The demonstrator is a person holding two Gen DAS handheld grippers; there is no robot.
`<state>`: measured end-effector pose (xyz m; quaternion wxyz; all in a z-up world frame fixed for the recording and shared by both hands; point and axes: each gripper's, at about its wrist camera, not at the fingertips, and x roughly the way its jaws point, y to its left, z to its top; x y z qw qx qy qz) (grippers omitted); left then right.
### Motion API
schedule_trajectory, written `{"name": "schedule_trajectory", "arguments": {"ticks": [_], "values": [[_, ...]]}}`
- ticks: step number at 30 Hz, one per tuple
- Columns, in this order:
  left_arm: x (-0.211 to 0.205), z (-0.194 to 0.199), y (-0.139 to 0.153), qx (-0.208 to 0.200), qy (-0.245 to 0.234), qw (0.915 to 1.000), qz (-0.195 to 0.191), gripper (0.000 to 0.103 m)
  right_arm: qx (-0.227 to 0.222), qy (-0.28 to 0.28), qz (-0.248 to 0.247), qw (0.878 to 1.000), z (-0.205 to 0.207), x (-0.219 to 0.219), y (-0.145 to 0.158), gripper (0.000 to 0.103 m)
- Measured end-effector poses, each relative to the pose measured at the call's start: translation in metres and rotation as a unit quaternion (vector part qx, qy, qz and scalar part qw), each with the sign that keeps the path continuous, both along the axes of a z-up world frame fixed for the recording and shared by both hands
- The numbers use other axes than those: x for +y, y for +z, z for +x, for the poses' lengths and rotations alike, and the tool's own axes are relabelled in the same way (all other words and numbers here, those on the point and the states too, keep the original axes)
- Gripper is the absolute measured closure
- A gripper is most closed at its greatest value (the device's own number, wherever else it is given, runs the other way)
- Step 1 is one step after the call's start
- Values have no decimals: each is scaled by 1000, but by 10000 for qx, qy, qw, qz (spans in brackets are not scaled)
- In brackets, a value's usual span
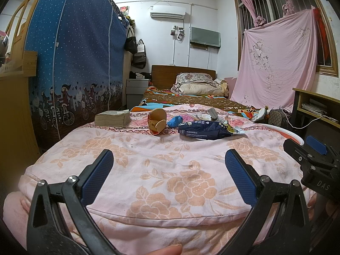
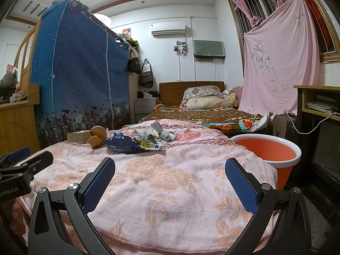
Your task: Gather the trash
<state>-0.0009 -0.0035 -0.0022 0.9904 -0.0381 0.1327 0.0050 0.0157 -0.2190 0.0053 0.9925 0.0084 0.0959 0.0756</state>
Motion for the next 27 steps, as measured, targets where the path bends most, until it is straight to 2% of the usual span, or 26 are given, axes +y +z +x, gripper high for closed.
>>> {"name": "schedule_trajectory", "arguments": {"ticks": [19,23,27], "values": [[-4,2,-1,21,5,10000,11,11,30,7,0,10000,1,-2,1,0],[-3,3,4,-58,77,10000,0,11,57,18,42,10000,2,3,-4,0],[0,9,12,-168,174,9997,78,11,37,91,106,9999,11,5,4,0]]}}
